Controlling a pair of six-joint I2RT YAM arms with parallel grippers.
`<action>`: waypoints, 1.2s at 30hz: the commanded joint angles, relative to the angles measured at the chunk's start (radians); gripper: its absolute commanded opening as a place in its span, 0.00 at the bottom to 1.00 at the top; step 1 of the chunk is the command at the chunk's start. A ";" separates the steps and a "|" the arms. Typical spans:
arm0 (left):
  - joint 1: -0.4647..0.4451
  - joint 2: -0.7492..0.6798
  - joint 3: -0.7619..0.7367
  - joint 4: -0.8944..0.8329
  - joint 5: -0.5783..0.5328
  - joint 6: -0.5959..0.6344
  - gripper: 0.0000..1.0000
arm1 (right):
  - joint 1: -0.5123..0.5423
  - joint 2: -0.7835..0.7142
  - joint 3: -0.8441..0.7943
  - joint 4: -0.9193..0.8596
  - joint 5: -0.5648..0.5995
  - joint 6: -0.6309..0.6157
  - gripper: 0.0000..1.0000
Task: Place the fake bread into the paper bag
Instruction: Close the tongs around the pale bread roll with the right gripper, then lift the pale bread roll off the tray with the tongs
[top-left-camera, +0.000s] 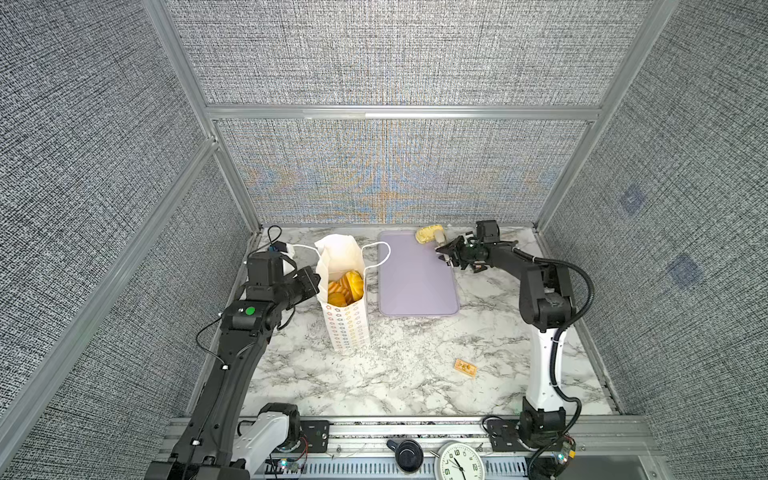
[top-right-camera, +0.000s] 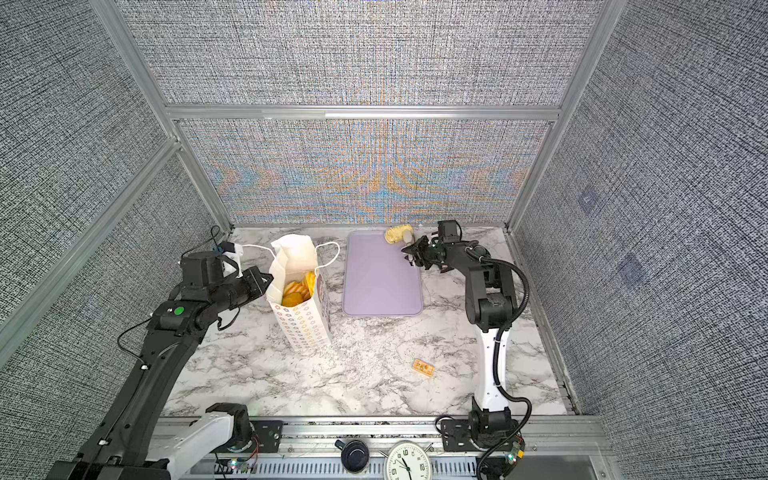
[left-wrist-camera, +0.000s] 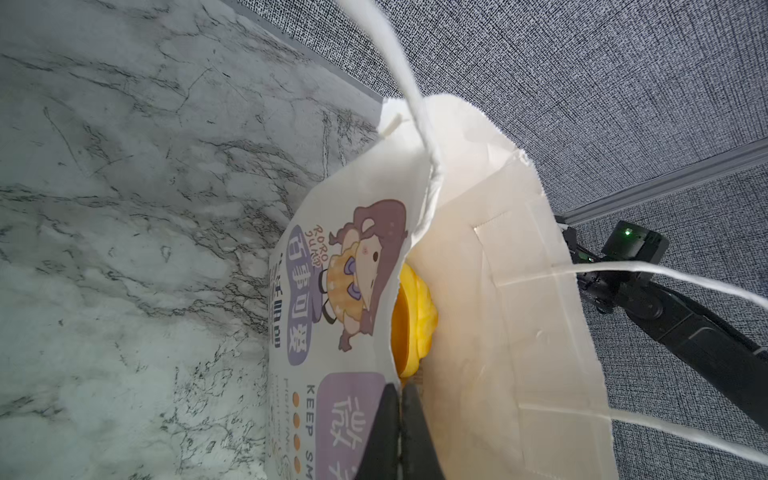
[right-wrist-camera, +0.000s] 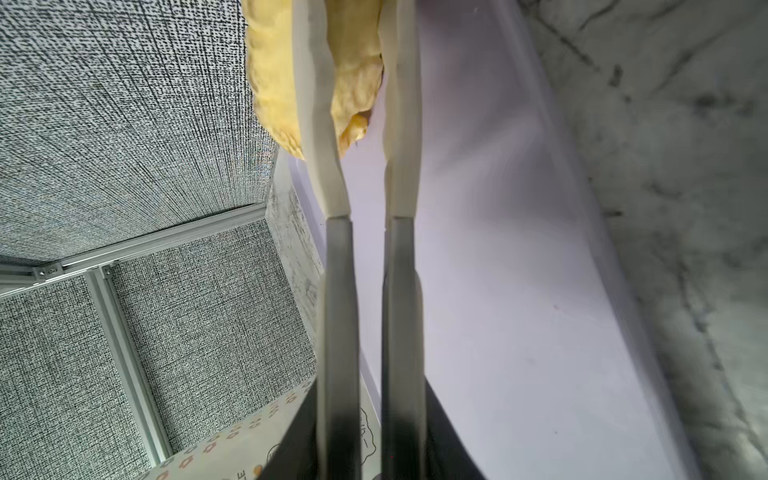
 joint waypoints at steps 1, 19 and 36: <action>0.000 0.001 0.002 -0.007 -0.006 0.011 0.03 | 0.002 -0.027 -0.028 0.029 0.001 0.014 0.24; 0.000 -0.005 0.006 -0.008 -0.003 0.001 0.03 | 0.002 -0.218 -0.225 0.062 -0.007 -0.044 0.21; 0.000 -0.020 0.011 -0.019 -0.004 -0.013 0.03 | 0.020 -0.421 -0.384 -0.014 0.028 -0.178 0.20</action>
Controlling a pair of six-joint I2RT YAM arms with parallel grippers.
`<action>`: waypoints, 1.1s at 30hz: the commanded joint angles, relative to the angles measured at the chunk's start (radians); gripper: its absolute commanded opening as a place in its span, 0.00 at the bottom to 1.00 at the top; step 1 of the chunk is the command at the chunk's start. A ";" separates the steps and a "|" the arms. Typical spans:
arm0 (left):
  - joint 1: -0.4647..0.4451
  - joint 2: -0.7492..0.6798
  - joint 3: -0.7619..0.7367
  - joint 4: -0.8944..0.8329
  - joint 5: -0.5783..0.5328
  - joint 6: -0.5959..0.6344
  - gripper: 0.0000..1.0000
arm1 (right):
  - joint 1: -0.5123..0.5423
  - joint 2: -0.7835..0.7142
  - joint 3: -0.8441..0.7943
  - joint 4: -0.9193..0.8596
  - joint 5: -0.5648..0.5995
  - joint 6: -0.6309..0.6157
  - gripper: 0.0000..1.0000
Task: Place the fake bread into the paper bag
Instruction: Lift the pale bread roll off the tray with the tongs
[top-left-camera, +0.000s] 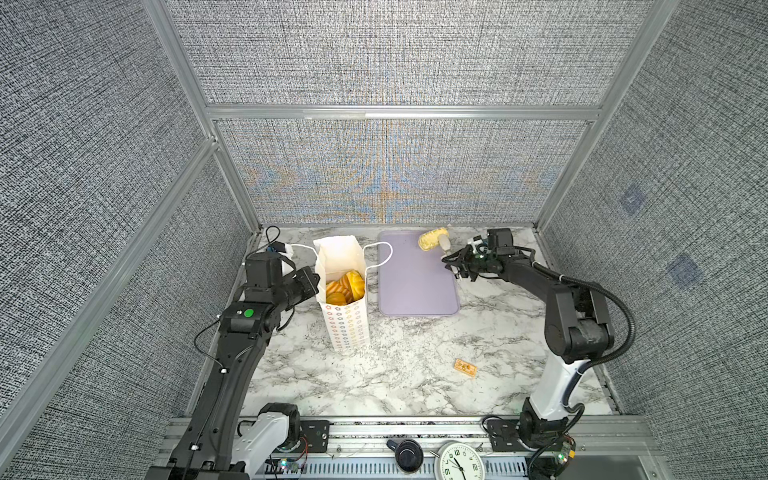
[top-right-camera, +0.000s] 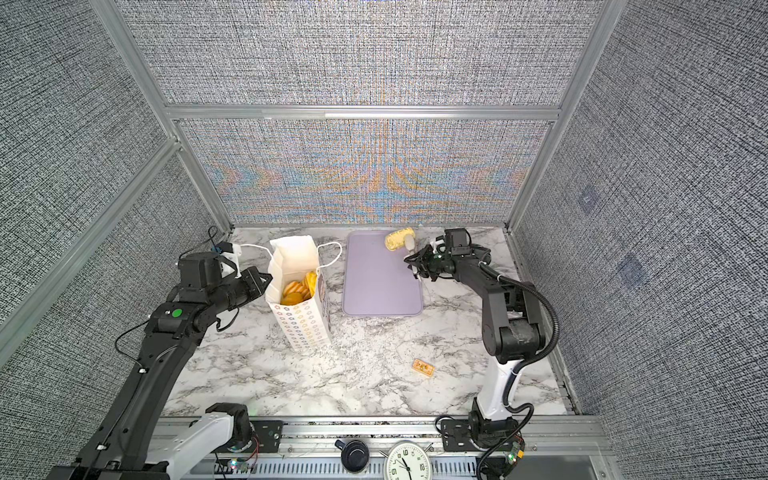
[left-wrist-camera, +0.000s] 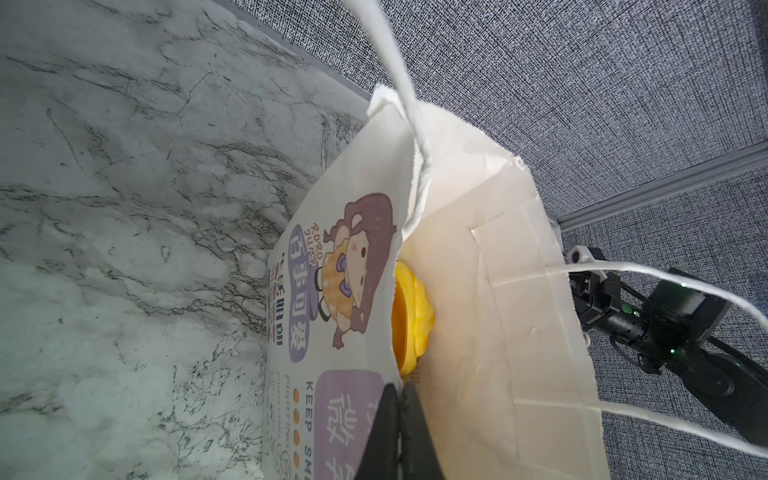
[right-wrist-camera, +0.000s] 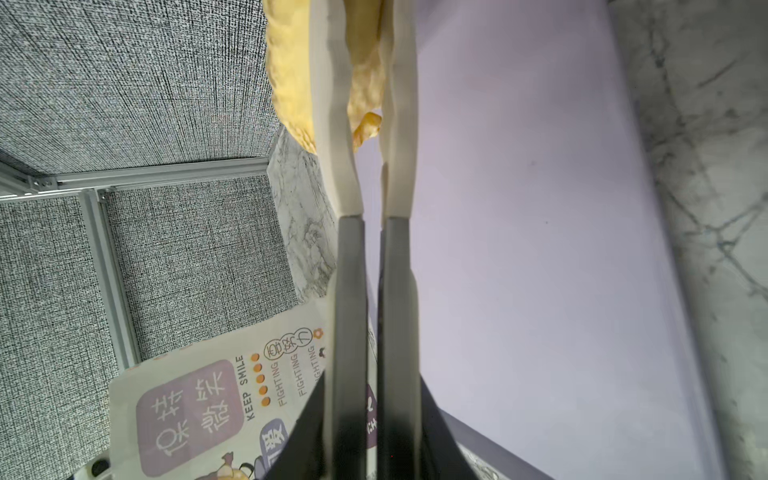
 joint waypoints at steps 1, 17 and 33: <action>0.000 -0.003 0.012 -0.015 -0.004 -0.001 0.03 | 0.003 -0.045 -0.014 -0.031 0.018 -0.069 0.20; 0.000 -0.004 0.014 -0.018 -0.005 -0.006 0.03 | 0.012 -0.200 -0.046 -0.242 0.178 -0.277 0.19; 0.000 0.001 0.017 -0.010 -0.002 -0.015 0.03 | 0.095 -0.303 -0.020 -0.409 0.419 -0.457 0.19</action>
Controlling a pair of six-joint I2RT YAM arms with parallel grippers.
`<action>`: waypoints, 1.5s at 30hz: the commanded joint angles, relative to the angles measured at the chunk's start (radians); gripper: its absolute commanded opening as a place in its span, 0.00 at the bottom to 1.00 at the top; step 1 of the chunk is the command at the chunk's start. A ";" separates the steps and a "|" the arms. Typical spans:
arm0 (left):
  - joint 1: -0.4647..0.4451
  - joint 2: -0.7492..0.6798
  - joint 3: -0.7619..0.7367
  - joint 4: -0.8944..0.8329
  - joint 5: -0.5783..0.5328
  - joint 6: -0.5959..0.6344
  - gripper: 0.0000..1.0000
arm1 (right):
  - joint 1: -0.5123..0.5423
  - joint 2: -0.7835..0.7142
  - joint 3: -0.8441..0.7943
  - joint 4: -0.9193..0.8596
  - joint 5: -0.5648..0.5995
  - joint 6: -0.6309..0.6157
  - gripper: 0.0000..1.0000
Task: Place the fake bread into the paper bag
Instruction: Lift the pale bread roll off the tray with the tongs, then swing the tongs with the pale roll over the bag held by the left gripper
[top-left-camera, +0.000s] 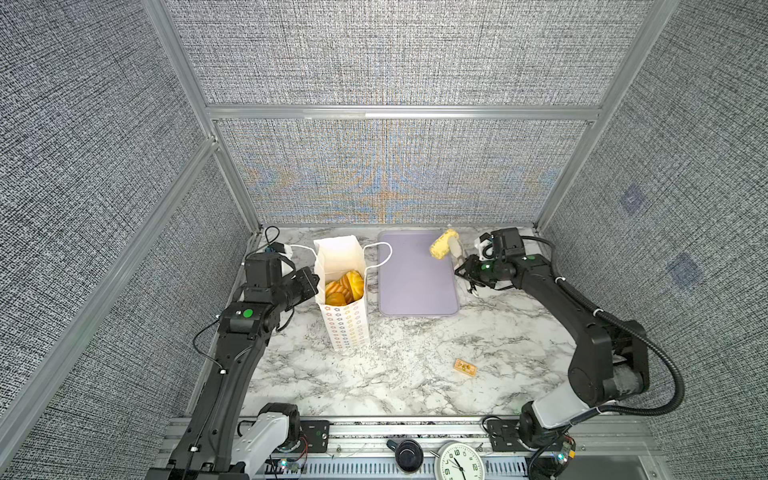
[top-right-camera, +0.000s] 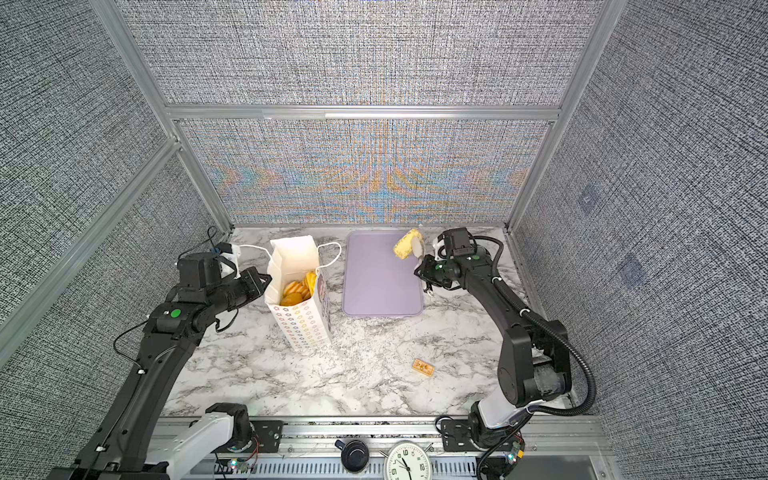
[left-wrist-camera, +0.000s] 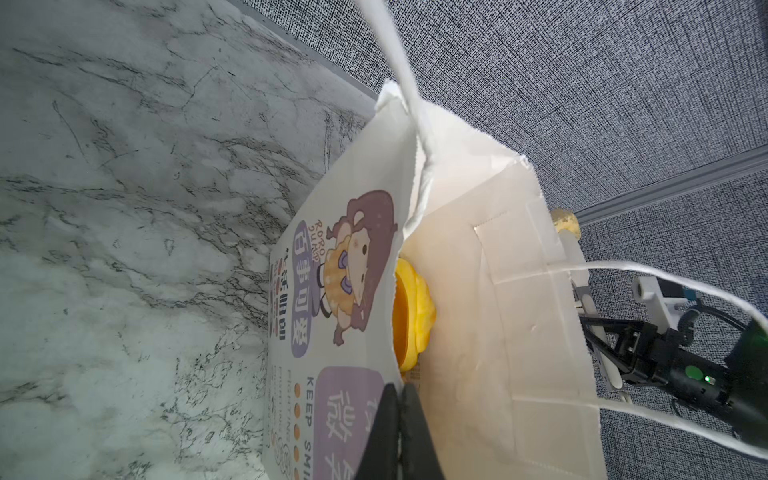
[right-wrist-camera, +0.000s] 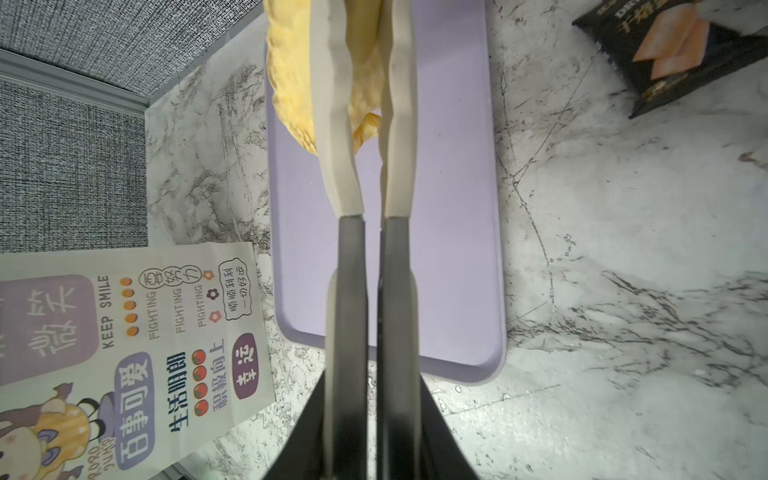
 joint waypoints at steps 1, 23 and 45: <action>-0.001 0.001 0.007 0.008 0.000 -0.005 0.03 | 0.016 -0.014 0.010 -0.015 0.056 -0.048 0.19; 0.000 0.009 0.009 0.022 0.008 -0.014 0.03 | 0.139 -0.171 0.004 -0.032 0.232 -0.164 0.19; 0.001 0.003 0.000 0.026 0.010 -0.017 0.03 | 0.281 -0.285 0.031 -0.012 0.407 -0.260 0.19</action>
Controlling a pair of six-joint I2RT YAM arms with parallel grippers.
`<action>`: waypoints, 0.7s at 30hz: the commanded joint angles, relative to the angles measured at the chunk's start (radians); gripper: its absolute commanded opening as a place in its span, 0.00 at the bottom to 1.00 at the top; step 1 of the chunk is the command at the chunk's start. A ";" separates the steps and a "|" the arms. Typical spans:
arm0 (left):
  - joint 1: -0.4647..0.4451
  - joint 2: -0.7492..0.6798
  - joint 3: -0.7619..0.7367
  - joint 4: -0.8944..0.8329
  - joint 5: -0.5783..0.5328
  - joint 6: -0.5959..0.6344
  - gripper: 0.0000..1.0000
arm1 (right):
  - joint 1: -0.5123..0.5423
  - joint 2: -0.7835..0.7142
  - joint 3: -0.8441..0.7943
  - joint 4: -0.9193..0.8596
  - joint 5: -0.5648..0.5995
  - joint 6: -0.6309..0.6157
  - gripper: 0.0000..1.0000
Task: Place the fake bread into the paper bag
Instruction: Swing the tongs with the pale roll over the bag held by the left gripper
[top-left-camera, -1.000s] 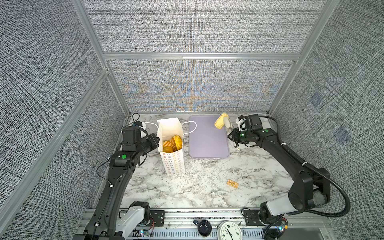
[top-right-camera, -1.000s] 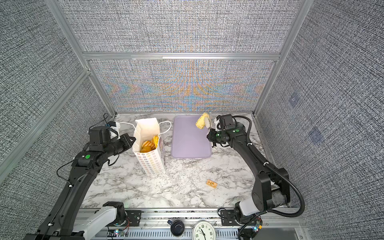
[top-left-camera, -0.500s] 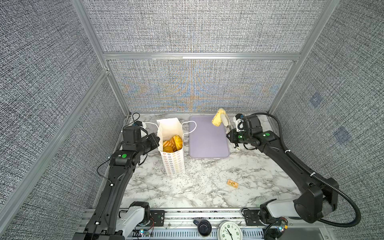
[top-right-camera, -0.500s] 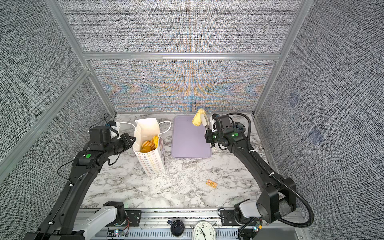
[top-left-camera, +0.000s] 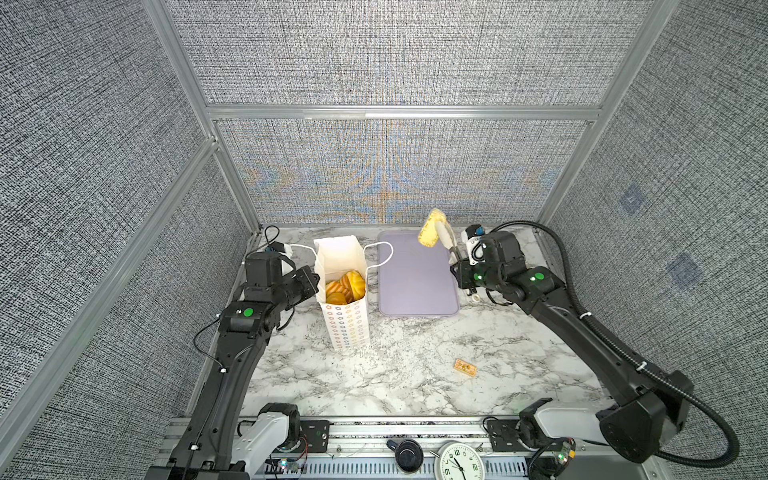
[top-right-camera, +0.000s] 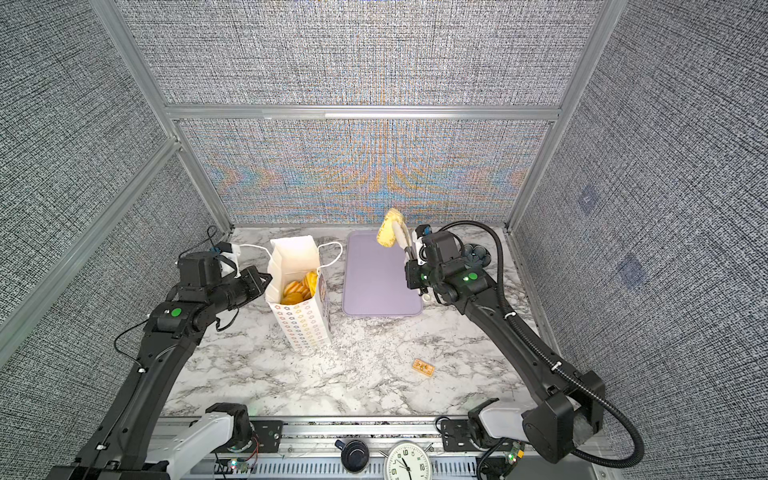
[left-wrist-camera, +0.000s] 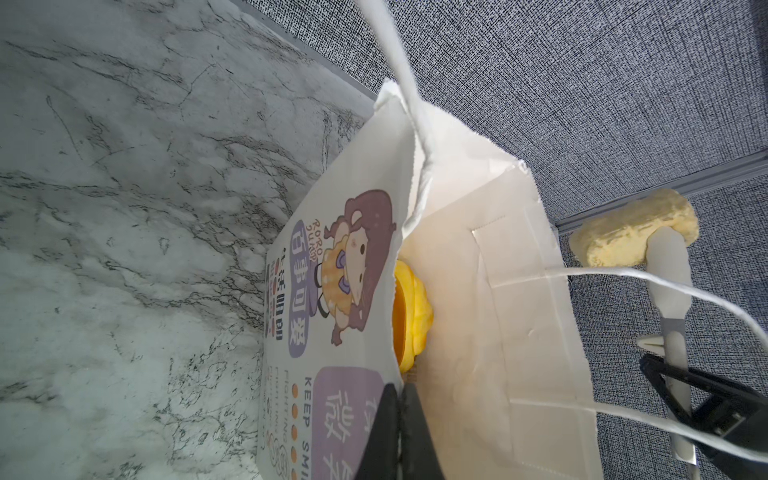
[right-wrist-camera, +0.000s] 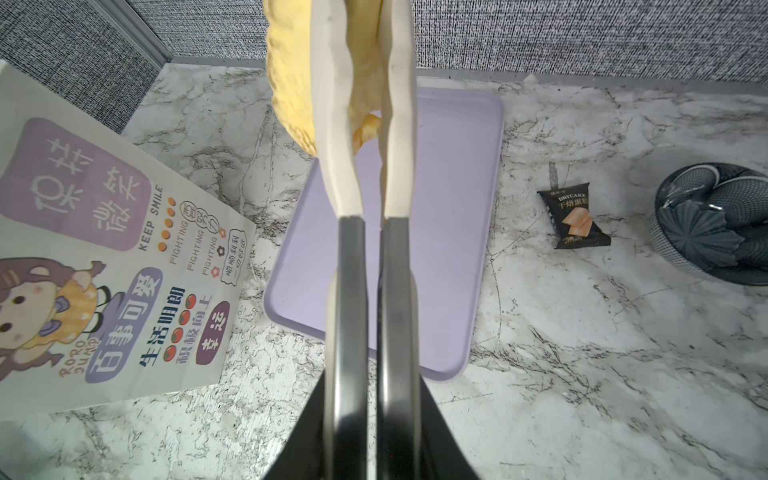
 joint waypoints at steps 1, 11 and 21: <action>0.000 -0.001 -0.002 0.018 0.006 -0.002 0.03 | 0.012 -0.017 0.017 0.034 0.035 -0.020 0.19; 0.001 -0.003 -0.001 0.017 0.006 -0.002 0.03 | 0.058 -0.055 0.062 0.029 0.058 -0.040 0.19; -0.001 -0.001 -0.001 0.020 0.006 -0.005 0.03 | 0.119 -0.072 0.117 0.034 0.069 -0.068 0.19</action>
